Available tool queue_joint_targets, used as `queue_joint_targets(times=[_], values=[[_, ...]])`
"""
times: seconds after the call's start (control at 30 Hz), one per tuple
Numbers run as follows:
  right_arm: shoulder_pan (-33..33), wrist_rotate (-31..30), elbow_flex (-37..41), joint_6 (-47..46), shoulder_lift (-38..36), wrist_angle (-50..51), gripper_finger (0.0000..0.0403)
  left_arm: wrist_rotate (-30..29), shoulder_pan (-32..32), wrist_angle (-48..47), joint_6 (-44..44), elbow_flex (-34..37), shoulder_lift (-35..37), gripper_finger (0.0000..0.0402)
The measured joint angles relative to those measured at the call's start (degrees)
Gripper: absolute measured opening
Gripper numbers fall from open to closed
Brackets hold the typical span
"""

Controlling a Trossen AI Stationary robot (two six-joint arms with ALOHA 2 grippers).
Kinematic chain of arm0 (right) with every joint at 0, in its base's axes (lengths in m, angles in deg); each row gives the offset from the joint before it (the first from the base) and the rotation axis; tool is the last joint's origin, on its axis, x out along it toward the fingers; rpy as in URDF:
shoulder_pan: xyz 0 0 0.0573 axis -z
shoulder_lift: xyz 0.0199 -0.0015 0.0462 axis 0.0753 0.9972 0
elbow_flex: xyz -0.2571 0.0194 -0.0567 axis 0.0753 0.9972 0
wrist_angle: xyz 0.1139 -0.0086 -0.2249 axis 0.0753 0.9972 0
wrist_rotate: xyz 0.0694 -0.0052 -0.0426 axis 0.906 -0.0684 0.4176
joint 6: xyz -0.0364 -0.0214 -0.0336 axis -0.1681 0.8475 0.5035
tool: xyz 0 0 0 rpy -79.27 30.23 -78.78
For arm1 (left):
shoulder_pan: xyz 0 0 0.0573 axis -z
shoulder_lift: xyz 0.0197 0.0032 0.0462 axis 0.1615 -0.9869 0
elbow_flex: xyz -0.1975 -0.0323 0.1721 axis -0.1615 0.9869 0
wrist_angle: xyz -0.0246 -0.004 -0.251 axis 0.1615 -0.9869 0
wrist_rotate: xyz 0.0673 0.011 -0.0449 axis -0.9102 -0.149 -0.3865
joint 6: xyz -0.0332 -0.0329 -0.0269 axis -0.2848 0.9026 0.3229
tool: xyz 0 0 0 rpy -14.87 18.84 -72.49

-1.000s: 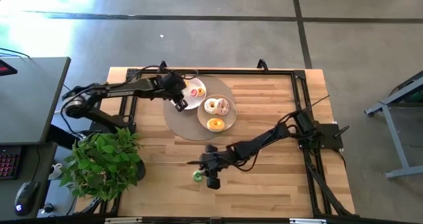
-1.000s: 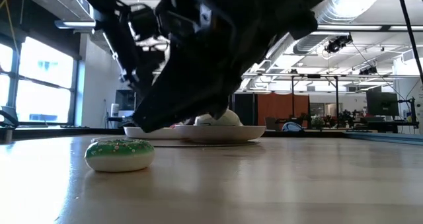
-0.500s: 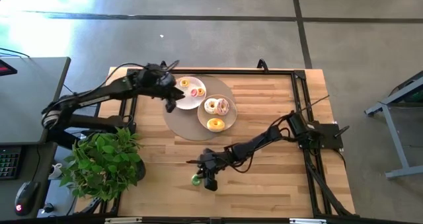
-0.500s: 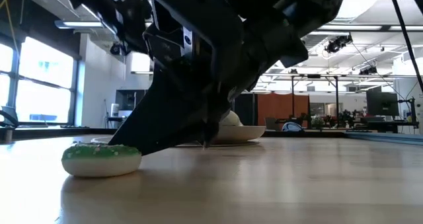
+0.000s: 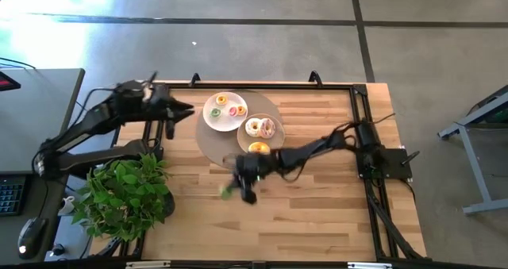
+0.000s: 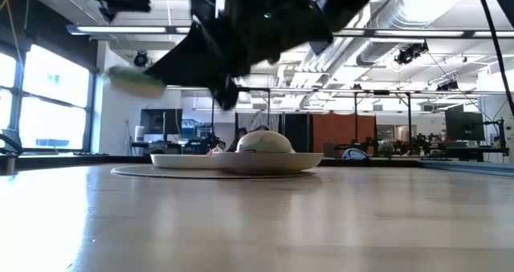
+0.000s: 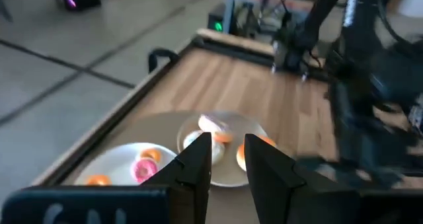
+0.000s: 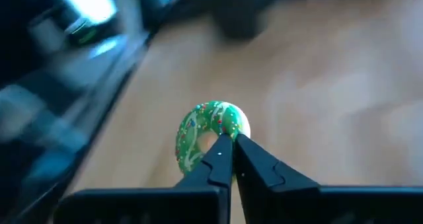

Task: Pick & Place donuts
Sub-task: Put the small green doughnut on the white plate

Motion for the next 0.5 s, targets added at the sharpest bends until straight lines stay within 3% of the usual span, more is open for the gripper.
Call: queue_joint_targets(times=[0.1, 0.23, 0.5], values=[[4.4, -9.1, 0.0, 5.7, -3.5, -0.9, 0.0011, -1.5, 0.0, -0.7, -0.1, 0.0, 4.6, 0.0089], [11.3, -16.3, 0.0, 12.4, -5.4, -4.4, 0.0004, -1.9, 0.0, -0.8, -0.1, 0.0, 9.2, 0.0089], [25.1, -17.7, 0.0, 4.2, -4.8, -0.8, 0.0004, -2.0, 0.0, -0.9, -0.1, 0.0, 12.2, 0.0089]])
